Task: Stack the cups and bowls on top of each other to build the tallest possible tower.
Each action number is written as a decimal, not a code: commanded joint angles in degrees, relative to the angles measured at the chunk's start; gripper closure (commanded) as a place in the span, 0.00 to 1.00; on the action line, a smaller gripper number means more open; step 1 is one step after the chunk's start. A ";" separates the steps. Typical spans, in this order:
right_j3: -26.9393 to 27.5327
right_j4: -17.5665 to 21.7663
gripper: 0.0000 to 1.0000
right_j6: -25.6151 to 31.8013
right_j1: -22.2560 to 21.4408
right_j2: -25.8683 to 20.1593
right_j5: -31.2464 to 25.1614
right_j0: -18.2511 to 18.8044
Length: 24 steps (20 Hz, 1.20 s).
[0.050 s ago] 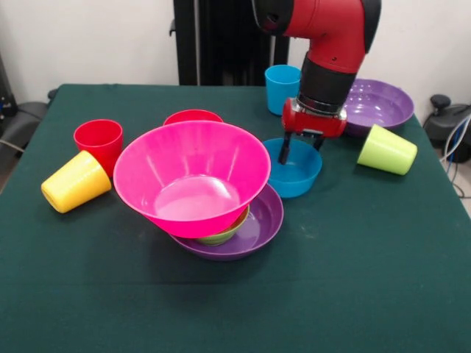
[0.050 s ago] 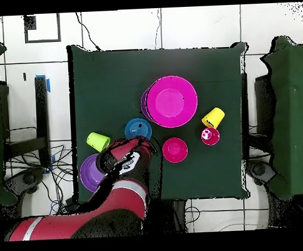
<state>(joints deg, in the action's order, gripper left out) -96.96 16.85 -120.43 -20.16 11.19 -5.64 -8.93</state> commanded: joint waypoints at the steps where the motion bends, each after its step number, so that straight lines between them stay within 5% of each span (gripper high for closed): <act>1: 8.51 -3.52 1.00 -6.99 10.26 -8.69 5.12 5.61; 15: 4.21 -3.71 1.00 -6.87 5.58 -9.14 2.50 6.82; 18: 1.02 -5.47 1.00 -7.70 -0.57 -8.21 -2.72 6.57; 24: -0.94 -10.33 1.00 -3.17 -18.45 -9.18 -22.79 8.86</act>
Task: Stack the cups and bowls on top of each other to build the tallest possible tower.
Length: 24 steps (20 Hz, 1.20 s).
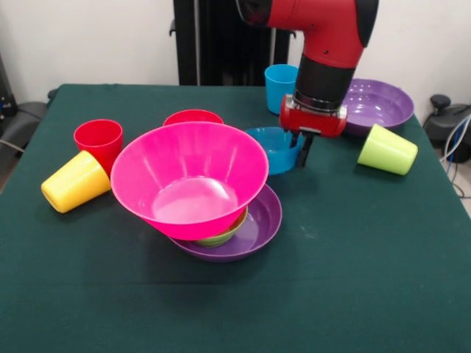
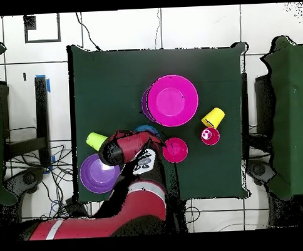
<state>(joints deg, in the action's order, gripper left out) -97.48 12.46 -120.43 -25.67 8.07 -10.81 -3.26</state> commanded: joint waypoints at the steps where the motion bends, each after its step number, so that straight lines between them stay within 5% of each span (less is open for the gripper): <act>1: -0.38 -6.51 1.00 -2.64 -13.95 -6.98 -18.31 4.12; 8: 0.74 -14.92 1.00 -3.97 -19.26 -13.99 -22.96 9.14; 12: 2.40 -17.96 1.00 -5.82 -19.44 -13.80 -26.92 7.42; 16: 3.81 -17.70 1.00 -5.13 -20.70 -11.12 -32.40 5.65; 19: 2.27 -18.93 1.00 -2.43 -24.54 -11.29 -35.88 7.26; 24: 6.41 -17.71 1.00 4.78 -31.37 -10.94 -50.03 12.23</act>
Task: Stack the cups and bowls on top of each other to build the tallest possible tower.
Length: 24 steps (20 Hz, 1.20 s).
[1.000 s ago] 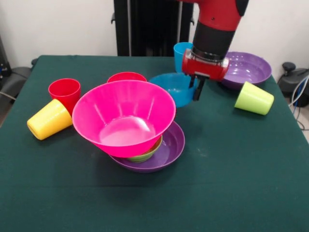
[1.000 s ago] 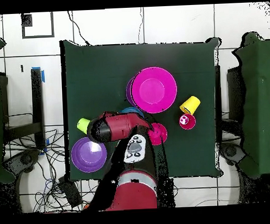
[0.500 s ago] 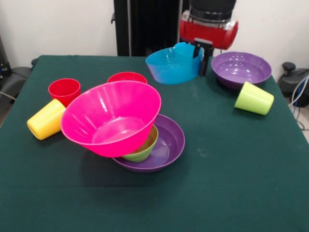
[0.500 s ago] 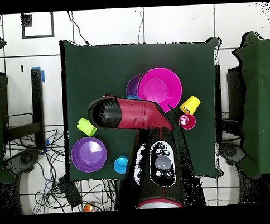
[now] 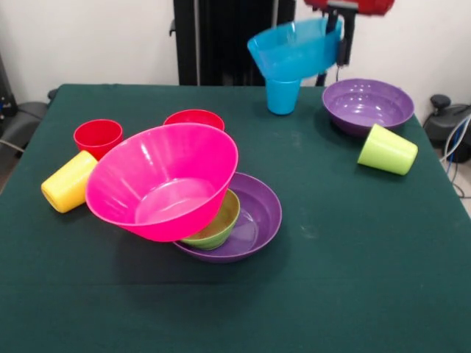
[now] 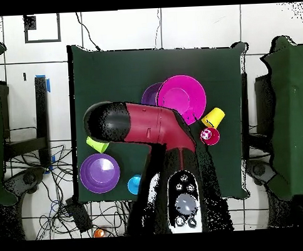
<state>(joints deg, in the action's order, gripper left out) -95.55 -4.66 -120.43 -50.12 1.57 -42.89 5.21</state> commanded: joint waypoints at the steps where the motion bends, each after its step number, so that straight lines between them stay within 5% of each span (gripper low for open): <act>1: 5.06 -0.44 1.00 5.61 -7.38 -4.81 -19.43 4.53; 6: 11.61 2.35 1.00 10.51 -7.97 -6.25 -27.20 8.52; 14: 19.51 5.68 1.00 16.99 -4.96 -9.68 -31.12 14.82; 20: 19.71 3.44 1.00 18.77 -1.46 -14.02 -25.50 18.94; 24: 20.95 5.26 1.00 18.35 1.31 -15.53 -22.34 20.40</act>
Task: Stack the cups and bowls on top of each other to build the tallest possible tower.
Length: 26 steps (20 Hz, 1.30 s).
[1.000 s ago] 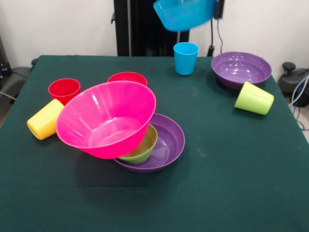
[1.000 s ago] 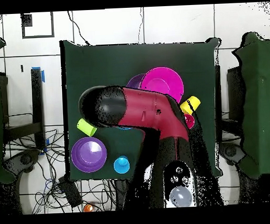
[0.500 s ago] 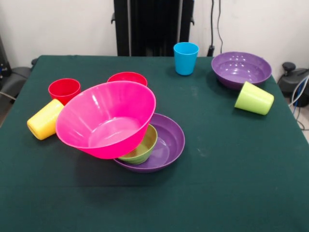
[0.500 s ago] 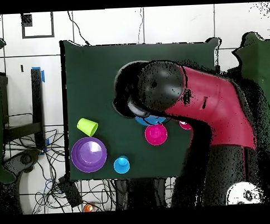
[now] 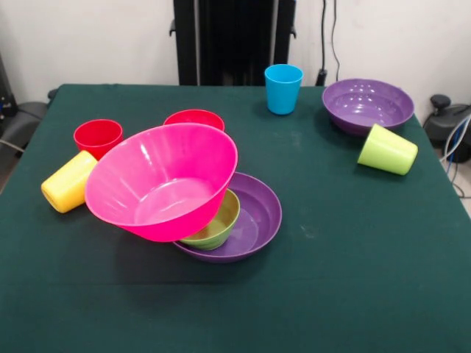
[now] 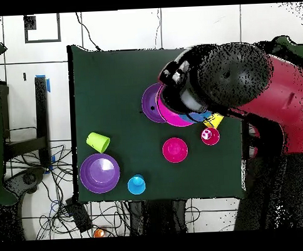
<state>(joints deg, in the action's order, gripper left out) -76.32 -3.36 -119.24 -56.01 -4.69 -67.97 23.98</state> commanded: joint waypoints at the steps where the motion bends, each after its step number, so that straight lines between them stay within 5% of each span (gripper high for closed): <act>1: 1.96 4.52 1.00 17.22 7.38 -9.39 2.69 1.88; 26: 5.80 14.84 1.00 15.01 15.00 -14.18 5.67 5.61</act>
<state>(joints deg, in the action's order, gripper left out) -72.67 7.03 -119.21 -44.51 -13.15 -65.34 29.12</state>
